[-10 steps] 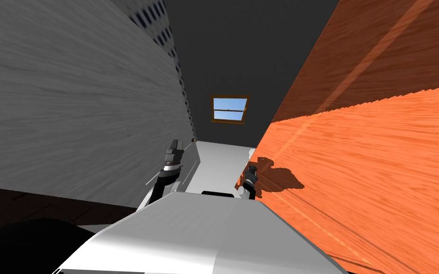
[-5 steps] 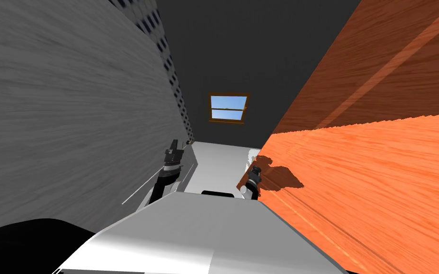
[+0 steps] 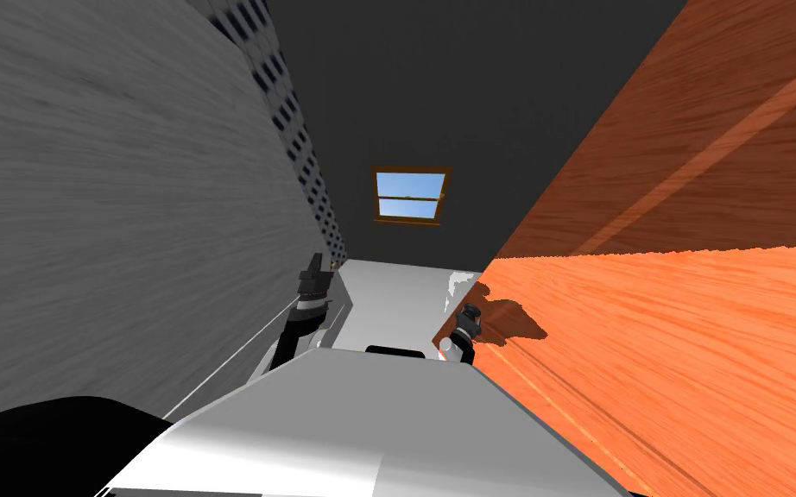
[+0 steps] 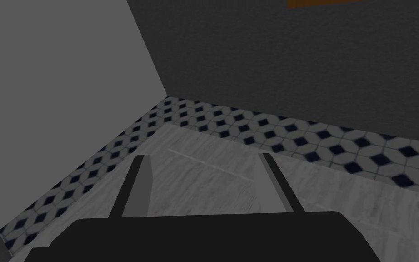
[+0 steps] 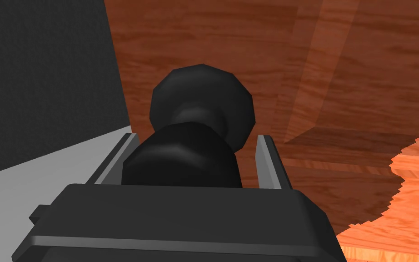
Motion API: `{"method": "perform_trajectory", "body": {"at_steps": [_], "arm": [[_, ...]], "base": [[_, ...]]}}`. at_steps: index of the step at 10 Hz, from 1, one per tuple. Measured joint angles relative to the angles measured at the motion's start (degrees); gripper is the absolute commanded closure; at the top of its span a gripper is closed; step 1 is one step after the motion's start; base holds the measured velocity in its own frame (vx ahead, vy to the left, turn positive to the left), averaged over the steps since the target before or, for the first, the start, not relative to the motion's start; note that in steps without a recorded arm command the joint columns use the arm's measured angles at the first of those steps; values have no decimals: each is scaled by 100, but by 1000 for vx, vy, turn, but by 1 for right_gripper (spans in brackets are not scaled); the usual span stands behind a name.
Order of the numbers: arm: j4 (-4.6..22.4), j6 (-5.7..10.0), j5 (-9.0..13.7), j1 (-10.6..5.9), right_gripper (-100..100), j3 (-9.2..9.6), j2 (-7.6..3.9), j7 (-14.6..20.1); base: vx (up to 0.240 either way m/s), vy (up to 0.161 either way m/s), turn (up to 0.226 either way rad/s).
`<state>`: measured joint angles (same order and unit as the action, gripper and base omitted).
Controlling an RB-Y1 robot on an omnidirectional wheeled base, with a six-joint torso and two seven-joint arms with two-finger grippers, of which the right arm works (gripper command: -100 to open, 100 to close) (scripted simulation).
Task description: Push the door open
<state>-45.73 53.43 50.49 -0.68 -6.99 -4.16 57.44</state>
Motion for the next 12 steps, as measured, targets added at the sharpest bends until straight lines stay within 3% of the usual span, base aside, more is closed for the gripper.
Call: {"method": "perform_trajectory", "body": {"at_steps": [1, 2, 5, 8, 12], "arm": [[77, 38, 55, -57, 100, -73, -1, -20], [-138, -46, 136, 36, 100, -169, 15, -137], [96, 75, 260, -52, 100, -330, -67, -47], [-31, 131, 416, 58, 100, -545, -2, -146], [155, 234, 532, 30, 100, -700, -40, -102]], "base": [[200, -55, -22], [220, -36, -63], [211, -46, -78], [225, -16, -73], [156, -45, -50]]}}
